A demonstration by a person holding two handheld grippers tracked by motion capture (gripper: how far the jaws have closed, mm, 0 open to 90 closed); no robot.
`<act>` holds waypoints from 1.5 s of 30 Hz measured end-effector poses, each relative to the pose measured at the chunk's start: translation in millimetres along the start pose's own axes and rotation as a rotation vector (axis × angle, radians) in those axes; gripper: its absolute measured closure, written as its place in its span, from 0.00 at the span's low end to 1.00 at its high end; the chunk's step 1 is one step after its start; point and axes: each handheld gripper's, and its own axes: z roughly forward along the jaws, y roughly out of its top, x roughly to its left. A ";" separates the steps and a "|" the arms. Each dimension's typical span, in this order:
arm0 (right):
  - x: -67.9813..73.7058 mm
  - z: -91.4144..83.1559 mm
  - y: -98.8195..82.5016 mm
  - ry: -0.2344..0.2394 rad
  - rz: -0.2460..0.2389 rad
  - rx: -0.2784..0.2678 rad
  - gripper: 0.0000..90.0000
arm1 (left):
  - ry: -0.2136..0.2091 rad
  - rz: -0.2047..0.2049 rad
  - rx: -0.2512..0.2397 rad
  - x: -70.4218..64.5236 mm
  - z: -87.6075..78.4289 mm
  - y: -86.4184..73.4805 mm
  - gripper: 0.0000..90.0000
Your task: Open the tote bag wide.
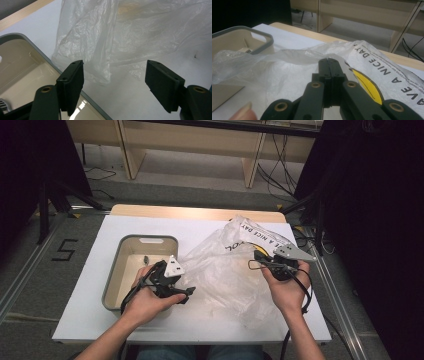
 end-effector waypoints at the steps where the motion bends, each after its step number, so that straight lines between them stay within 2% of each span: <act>1: -0.1 0.1 -0.2 0.001 0.000 0.000 1.00 | -0.001 0.000 0.001 0.0 -0.3 -0.3 0.34; 6: -1.2 -0.2 -0.4 -0.005 0.002 0.003 1.00 | -0.005 -0.015 -0.007 2.0 -4.3 -0.9 0.34; 23: -5.8 -1.8 -1.9 -0.021 0.013 0.005 1.00 | 0.043 -0.066 -0.034 23.6 -21.5 -5.2 0.33; 45: -7.4 -2.2 -2.8 -0.025 0.014 0.003 1.00 | 0.090 -0.115 -0.030 47.3 -30.3 -13.1 0.31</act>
